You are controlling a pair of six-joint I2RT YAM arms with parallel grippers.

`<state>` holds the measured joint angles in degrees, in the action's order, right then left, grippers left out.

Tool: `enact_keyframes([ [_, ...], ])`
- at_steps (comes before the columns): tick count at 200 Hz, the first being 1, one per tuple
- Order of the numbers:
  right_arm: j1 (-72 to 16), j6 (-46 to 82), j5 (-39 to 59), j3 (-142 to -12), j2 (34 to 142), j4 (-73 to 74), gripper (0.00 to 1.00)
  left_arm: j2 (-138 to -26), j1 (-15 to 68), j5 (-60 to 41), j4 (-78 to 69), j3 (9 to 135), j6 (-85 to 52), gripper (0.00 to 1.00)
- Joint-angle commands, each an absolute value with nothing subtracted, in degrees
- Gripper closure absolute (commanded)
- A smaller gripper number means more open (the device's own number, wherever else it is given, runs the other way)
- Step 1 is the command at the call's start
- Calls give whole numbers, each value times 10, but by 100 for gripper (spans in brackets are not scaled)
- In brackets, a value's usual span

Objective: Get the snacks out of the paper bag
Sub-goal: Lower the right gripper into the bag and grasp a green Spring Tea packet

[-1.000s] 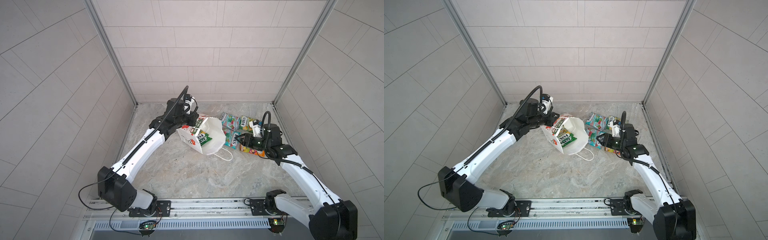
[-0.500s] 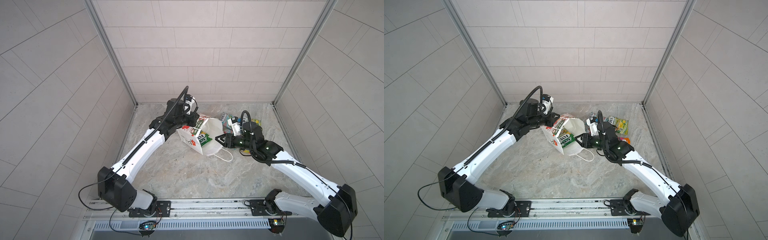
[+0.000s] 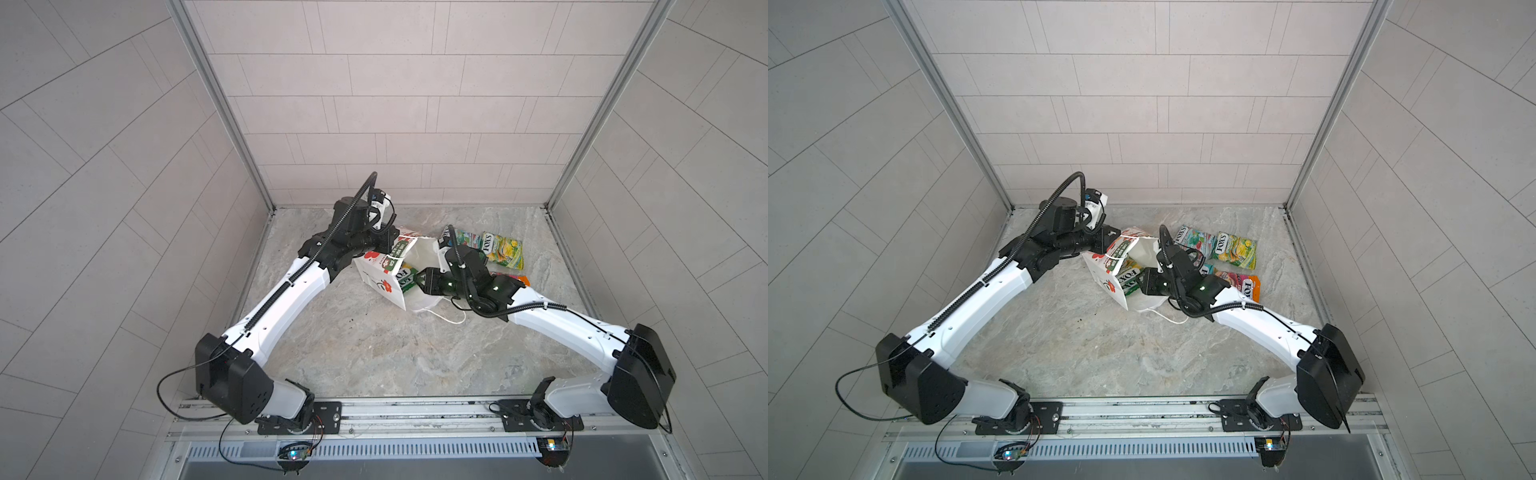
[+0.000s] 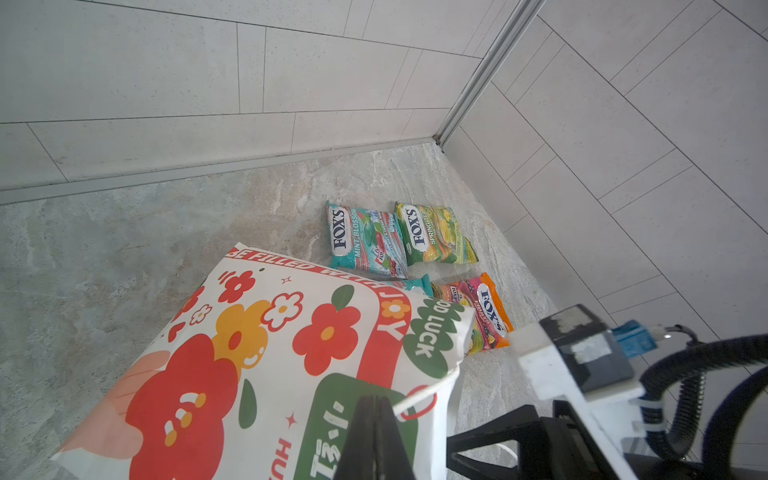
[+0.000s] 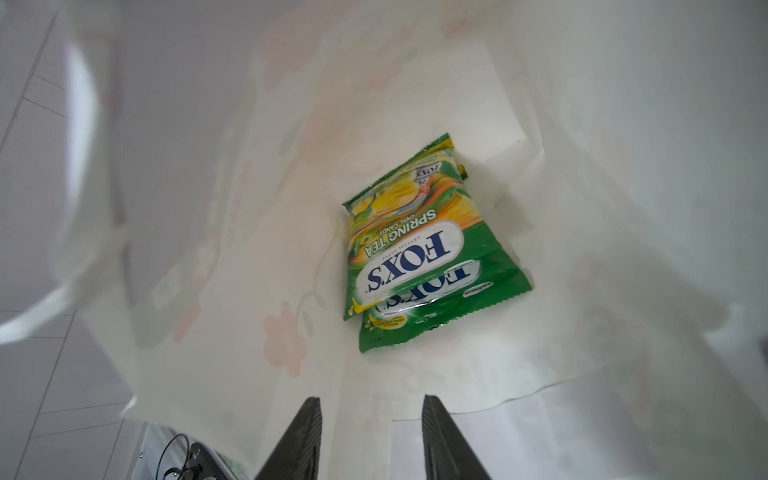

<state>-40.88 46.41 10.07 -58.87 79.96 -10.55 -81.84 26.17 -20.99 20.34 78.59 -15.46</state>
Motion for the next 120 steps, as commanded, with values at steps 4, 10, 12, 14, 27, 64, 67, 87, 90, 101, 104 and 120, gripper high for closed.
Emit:
enact_keyframes([
  [4, -420, 499, 54, -598, 829, -102, 59, -801, 262, -207, 196, 786, -151, 100],
  [10, -423, 502, 51, -599, 837, -100, 59, -801, 261, -207, 196, 787, -152, 100],
  [12, -424, 503, 51, -600, 839, -99, 59, -801, 261, -207, 196, 786, -151, 100],
  [14, -425, 504, 51, -600, 842, -98, 59, -801, 261, -207, 196, 786, -151, 100],
  [27, -430, 513, 50, -607, 863, -96, 59, -801, 261, -206, 195, 786, -152, 100],
  [64, -434, 542, 60, -639, 926, -94, 60, -803, 261, -206, 195, 785, -153, 100],
  [67, -433, 546, 61, -642, 930, -93, 60, -803, 261, -207, 195, 785, -154, 100],
  [87, -434, 576, 58, -651, 956, -75, 60, -805, 261, -207, 195, 785, -154, 100],
  [90, -434, 581, 59, -651, 960, -69, 60, -805, 261, -207, 195, 785, -154, 100],
  [101, -435, 596, 57, -650, 969, -52, 60, -805, 261, -207, 195, 785, -154, 100],
  [104, -436, 599, 55, -651, 971, -49, 60, -805, 261, -207, 195, 785, -154, 100],
  [120, -436, 611, 42, -653, 979, -43, 59, -805, 261, -207, 195, 785, -155, 100],
])
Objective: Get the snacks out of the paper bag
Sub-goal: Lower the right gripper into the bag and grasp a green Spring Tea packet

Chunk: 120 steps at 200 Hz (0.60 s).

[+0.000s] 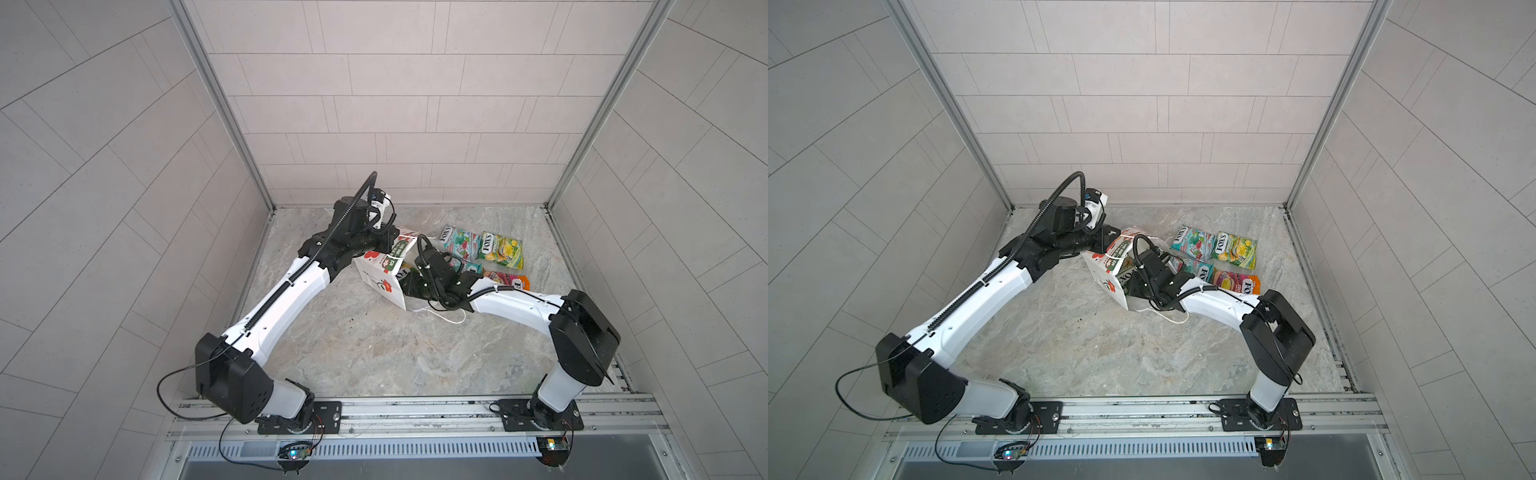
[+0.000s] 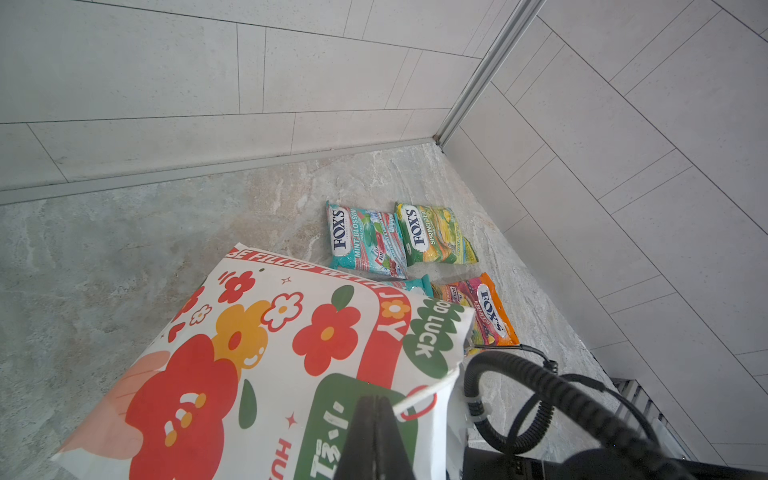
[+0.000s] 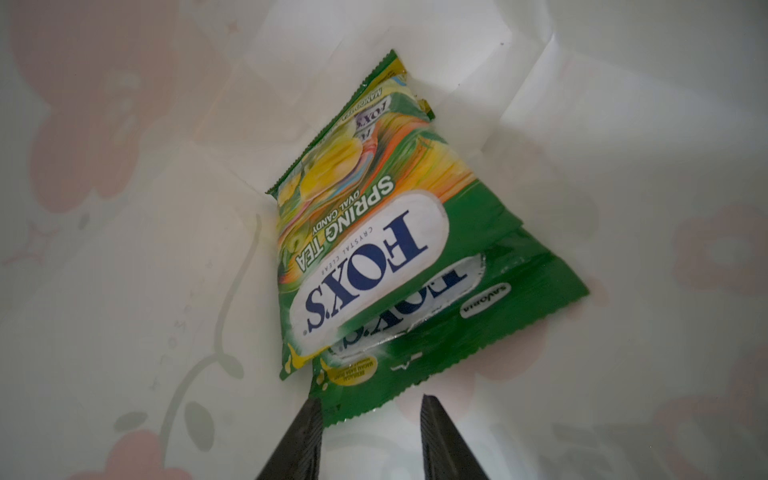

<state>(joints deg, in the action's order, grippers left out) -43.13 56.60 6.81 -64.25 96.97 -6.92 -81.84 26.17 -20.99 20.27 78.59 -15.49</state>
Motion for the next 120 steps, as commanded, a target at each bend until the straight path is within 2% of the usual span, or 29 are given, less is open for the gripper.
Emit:
enact_keyframes([
  [1, -435, 612, 41, -652, 979, -43, 59, -806, 261, -207, 195, 785, -155, 100],
  [120, -425, 663, -33, -669, 1023, -22, 58, -804, 261, -209, 195, 786, -157, 100],
])
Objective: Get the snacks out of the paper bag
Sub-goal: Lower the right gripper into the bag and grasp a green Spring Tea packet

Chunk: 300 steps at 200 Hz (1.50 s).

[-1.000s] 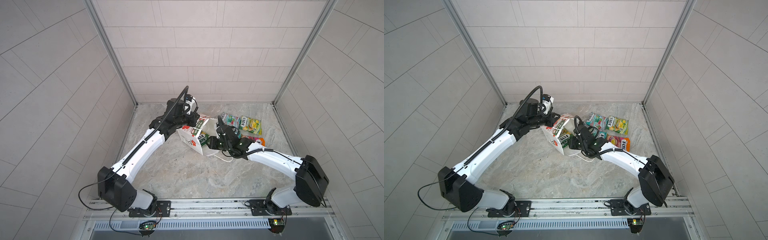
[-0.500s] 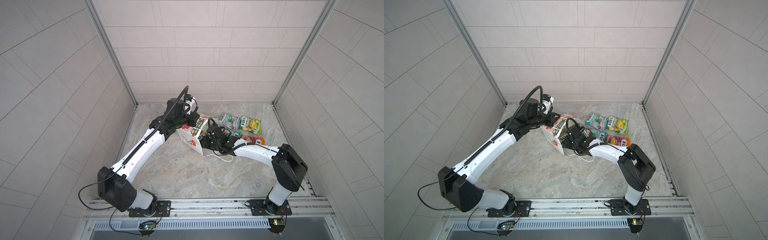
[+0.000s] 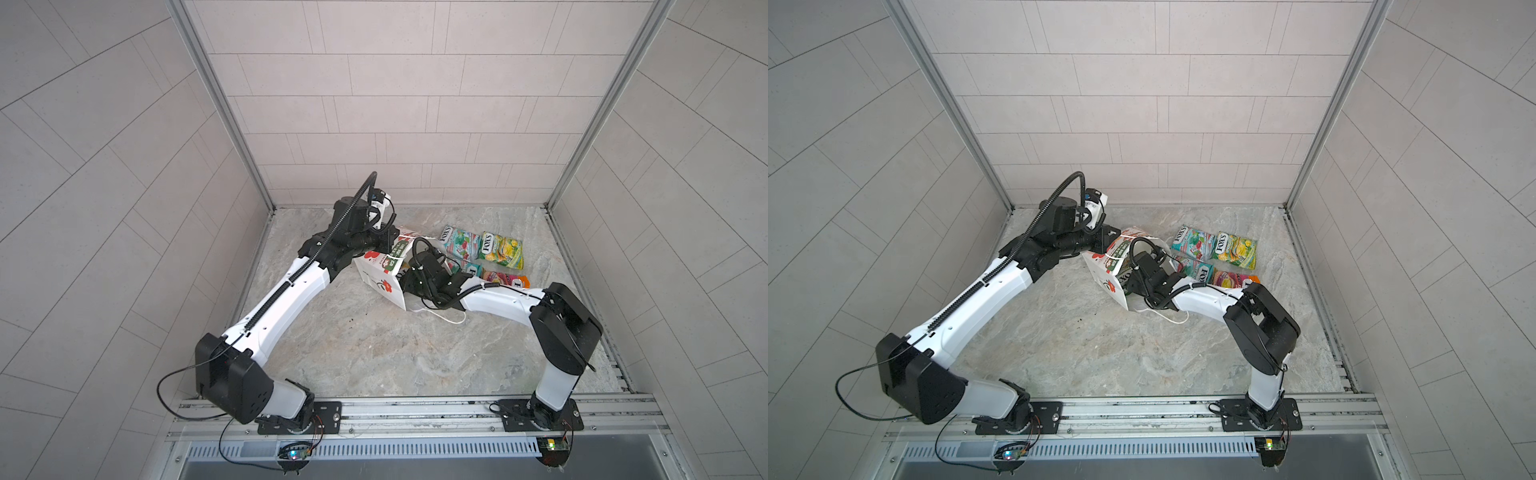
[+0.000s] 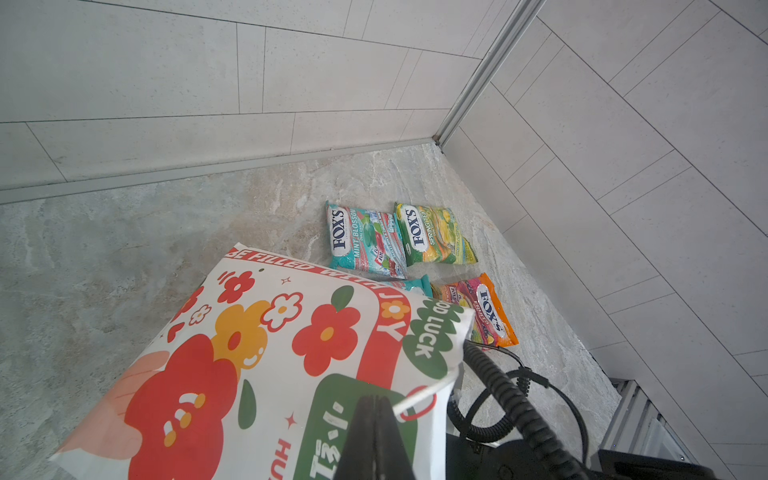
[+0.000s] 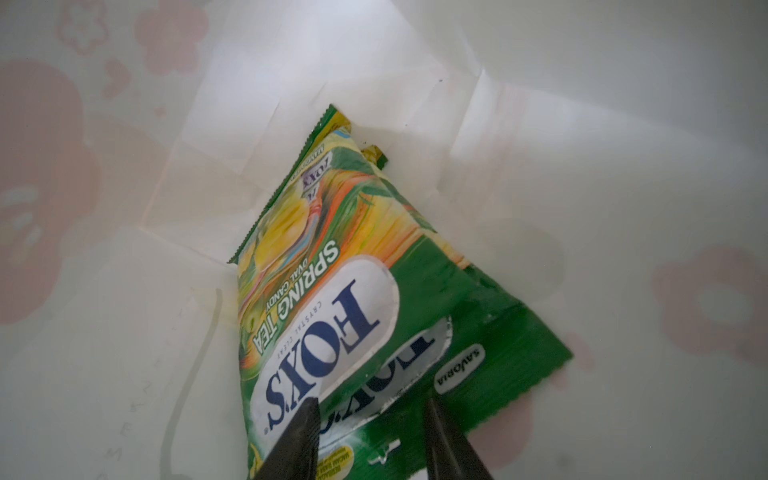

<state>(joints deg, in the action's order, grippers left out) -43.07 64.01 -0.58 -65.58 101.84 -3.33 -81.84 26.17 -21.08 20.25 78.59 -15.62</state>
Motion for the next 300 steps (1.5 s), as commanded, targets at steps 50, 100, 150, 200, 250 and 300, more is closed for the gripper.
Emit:
enact_keyframes([
  [50, -414, 684, -19, -667, 1036, 1, 62, -805, 261, -210, 195, 787, -156, 100],
  [100, -405, 696, -15, -670, 1051, 17, 65, -805, 261, -211, 195, 786, -156, 100],
  [150, -402, 711, -4, -696, 1083, 26, 62, -809, 261, -216, 195, 787, -156, 100],
  [200, -402, 738, 19, -710, 1117, 69, 66, -810, 261, -217, 196, 787, -156, 100],
  [250, -403, 710, 44, -713, 1114, 85, 94, -809, 261, -202, 200, 788, -154, 100],
  [300, -401, 669, 68, -665, 1062, 112, 100, -815, 261, -178, 213, 791, -153, 100],
])
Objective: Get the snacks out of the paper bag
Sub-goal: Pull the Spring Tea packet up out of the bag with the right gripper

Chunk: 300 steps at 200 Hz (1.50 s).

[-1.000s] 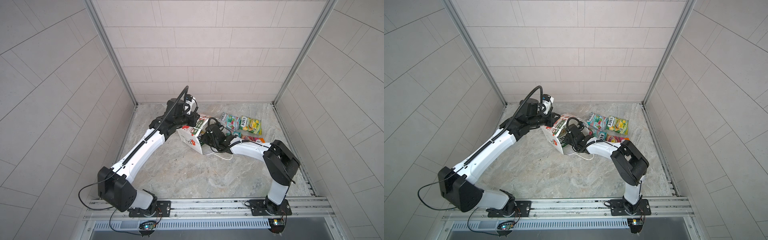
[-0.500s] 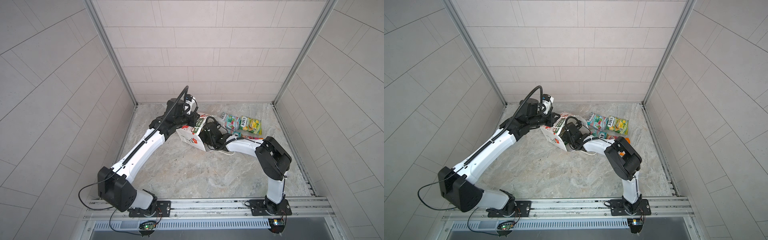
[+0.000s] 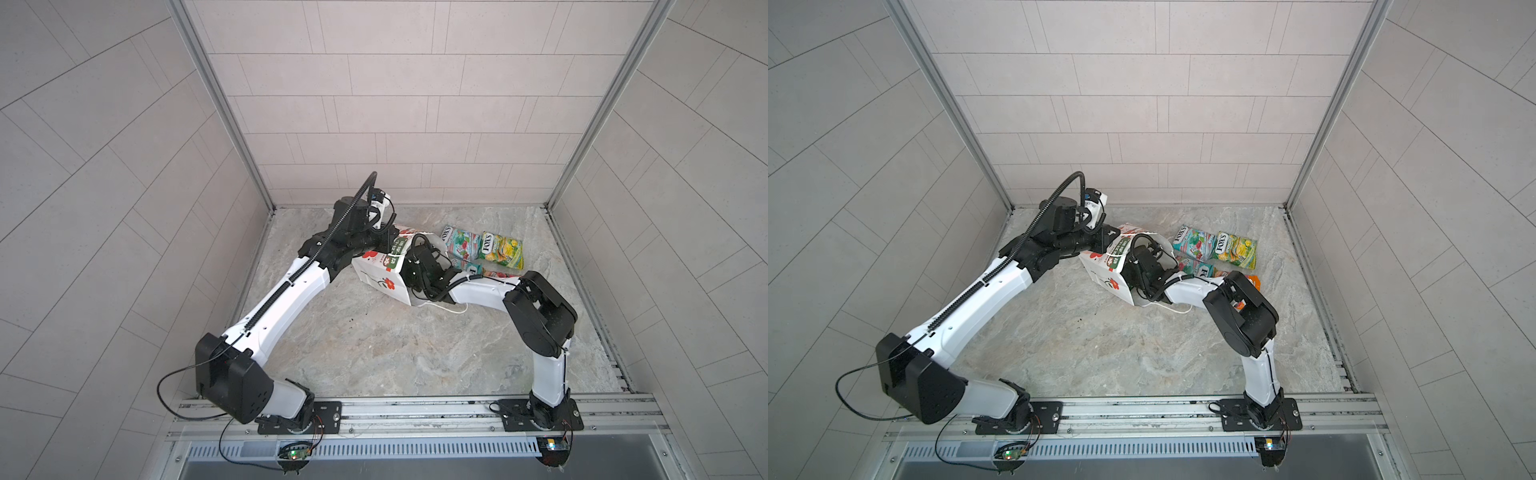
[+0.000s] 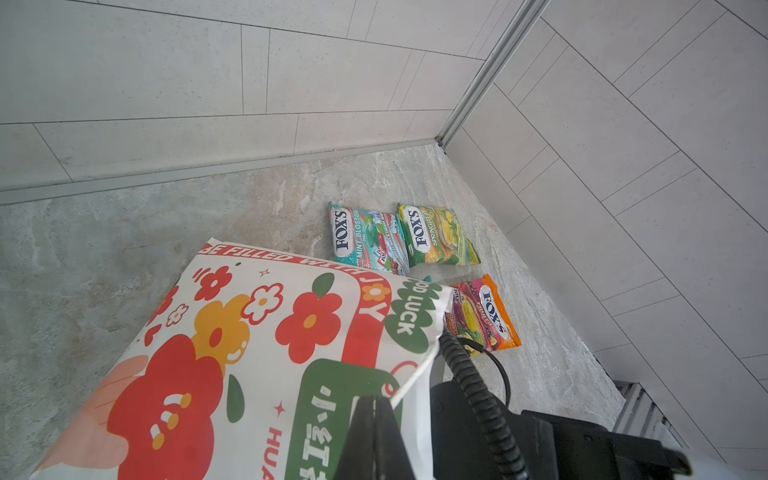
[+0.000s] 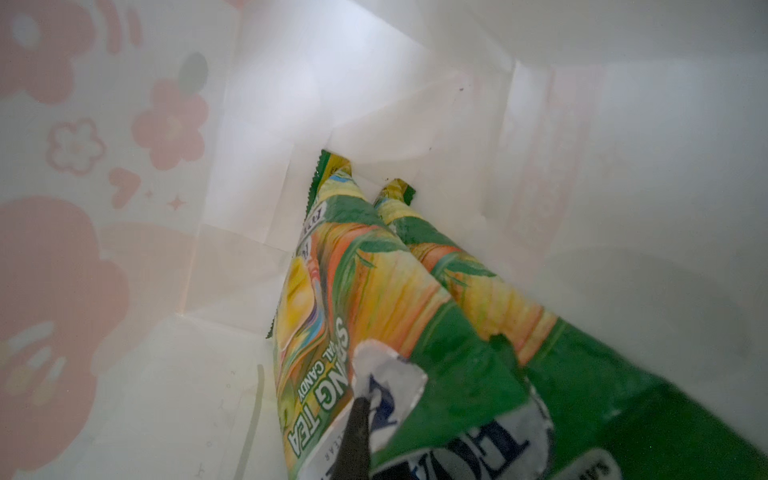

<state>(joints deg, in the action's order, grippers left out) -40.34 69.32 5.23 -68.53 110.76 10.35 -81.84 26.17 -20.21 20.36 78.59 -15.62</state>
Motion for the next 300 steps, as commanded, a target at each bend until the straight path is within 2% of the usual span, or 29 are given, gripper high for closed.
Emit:
enact_keyframes([
  [1, -401, 668, 69, -664, 1061, 112, 100, -816, 261, -178, 213, 791, -153, 100],
  [94, -380, 591, 65, -595, 907, 48, 100, -818, 261, -160, 220, 792, -153, 100],
  [170, -344, 524, 130, -573, 800, -20, 100, -821, 261, -163, 220, 793, -153, 100],
  [212, -339, 482, 129, -564, 729, -49, 100, -821, 261, -163, 220, 793, -154, 100],
  [300, -329, 398, 158, -614, 623, -169, 100, -821, 261, -170, 219, 794, -157, 100],
])
